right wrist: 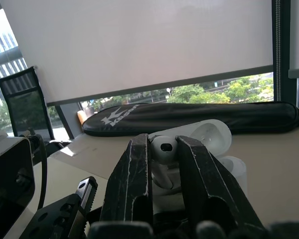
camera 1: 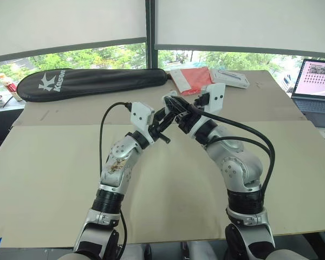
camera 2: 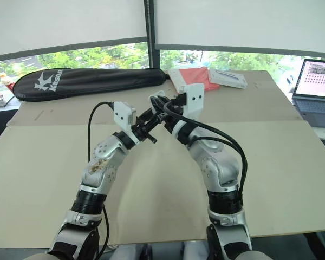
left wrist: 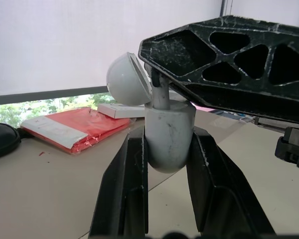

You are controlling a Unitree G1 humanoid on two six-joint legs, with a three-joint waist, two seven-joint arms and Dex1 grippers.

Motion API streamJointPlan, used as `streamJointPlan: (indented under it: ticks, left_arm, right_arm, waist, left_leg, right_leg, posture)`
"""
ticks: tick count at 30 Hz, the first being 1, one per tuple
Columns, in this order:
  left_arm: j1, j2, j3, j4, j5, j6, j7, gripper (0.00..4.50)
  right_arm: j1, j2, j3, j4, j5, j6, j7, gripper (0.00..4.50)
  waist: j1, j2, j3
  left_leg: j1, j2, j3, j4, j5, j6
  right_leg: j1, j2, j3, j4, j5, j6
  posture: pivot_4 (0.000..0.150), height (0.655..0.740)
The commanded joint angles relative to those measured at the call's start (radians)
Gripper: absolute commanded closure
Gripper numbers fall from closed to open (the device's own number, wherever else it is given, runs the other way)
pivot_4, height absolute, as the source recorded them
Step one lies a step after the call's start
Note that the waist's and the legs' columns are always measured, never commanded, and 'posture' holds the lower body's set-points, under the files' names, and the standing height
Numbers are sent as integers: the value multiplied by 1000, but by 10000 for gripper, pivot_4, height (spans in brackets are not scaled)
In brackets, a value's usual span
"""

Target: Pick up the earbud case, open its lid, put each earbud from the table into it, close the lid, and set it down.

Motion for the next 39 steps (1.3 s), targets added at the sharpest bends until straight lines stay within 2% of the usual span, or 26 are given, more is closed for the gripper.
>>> streamJointPlan:
  ticks: [1,2,4,7,11,14,18,20,22,25,28,31,39]
  left_arm:
    - [-38,-10,-1,-45,-4,-35,-1,39398]
    - [-38,-11,-2,-47,-5,-34,0,39398]
    - [-39,-11,-2,-47,-5,-35,0,39398]
    - [-42,-7,0,-40,-6,-39,-4,39398]
    - [-43,0,2,-34,-6,-42,-11,39398]
    - [-35,11,8,-31,-7,-45,-18,39398]
    - [-4,52,28,-40,-7,-40,-30,39398]
    - [28,83,35,-59,-2,-38,-38,39398]
    - [67,113,45,-91,-7,-25,-43,39398]
    - [123,152,55,-142,-19,-2,-52,39398]
    - [157,175,64,-175,-24,14,-51,39398]
    - [170,181,73,-183,-24,16,-44,39398]
    - [189,187,68,-211,-10,23,-36,39398]
  right_arm:
    - [21,8,-11,-28,20,23,-22,40520]
    - [25,9,-13,-31,17,22,-28,40520]
    - [30,14,-26,-32,20,19,-42,30249]
    - [28,21,-42,-31,38,14,-49,20769]
    - [3,63,-117,-26,113,1,-85,20769]
    - [-36,90,-211,-41,224,-12,-112,20769]
    - [-71,6,-324,-39,335,48,-151,20769]
    - [-32,-111,-327,-24,316,97,-114,20769]
    - [48,-294,-250,-8,224,132,-12,20769]
    - [199,-572,-91,16,56,43,209,20769]
    - [301,-718,-43,54,-6,-18,353,20769]
    - [353,-801,-12,99,-62,-69,458,20769]
    - [361,-790,10,126,-90,-47,520,20769]
  waist:
    - [0,0,0]
    - [0,0,0]
    - [0,0,0]
    - [-1,0,0]
    - [-1,0,0]
    - [-1,0,0]
    - [-1,0,0]
    - [0,0,0]
    - [1,0,0]
    - [4,0,0]
    - [1,0,0]
    - [0,0,0]
    - [6,-1,1]
  left_leg:
    - [0,0,0,0,0,0]
    - [0,0,0,0,0,0]
    - [0,0,0,0,0,0]
    - [0,0,0,0,0,0]
    - [0,0,0,0,0,0]
    - [0,0,0,0,0,0]
    - [0,0,0,0,0,0]
    - [1,0,0,-1,-1,1]
    - [0,0,0,-1,-1,1]
    - [0,-2,1,-1,-1,1]
    - [0,-3,1,-1,-3,6]
    - [1,-3,1,0,-4,7]
    - [4,-1,1,1,-1,4]
  right_leg:
    - [0,0,0,0,0,0]
    - [0,0,0,0,0,0]
    - [0,0,0,0,0,0]
    - [0,0,0,0,0,0]
    - [0,0,0,0,0,0]
    - [0,0,0,0,0,0]
    - [0,0,0,0,0,0]
    - [1,0,0,0,0,0]
    - [1,0,0,-1,0,0]
    - [0,-2,0,-1,-2,2]
    - [0,-3,1,-2,-3,4]
    - [1,-4,2,-4,-3,4]
    - [3,-1,3,-4,-3,6]
  posture:
    - [1500,7400]
    - [1500,7400]
    - [1500,7400]
    - [1500,7400]
    - [1500,7400]
    - [1500,7400]
    - [1500,7400]
    - [1500,7400]
    - [1500,7400]
    - [1500,7400]
    - [1500,7400]
    - [1500,7400]
    - [1500,7400]
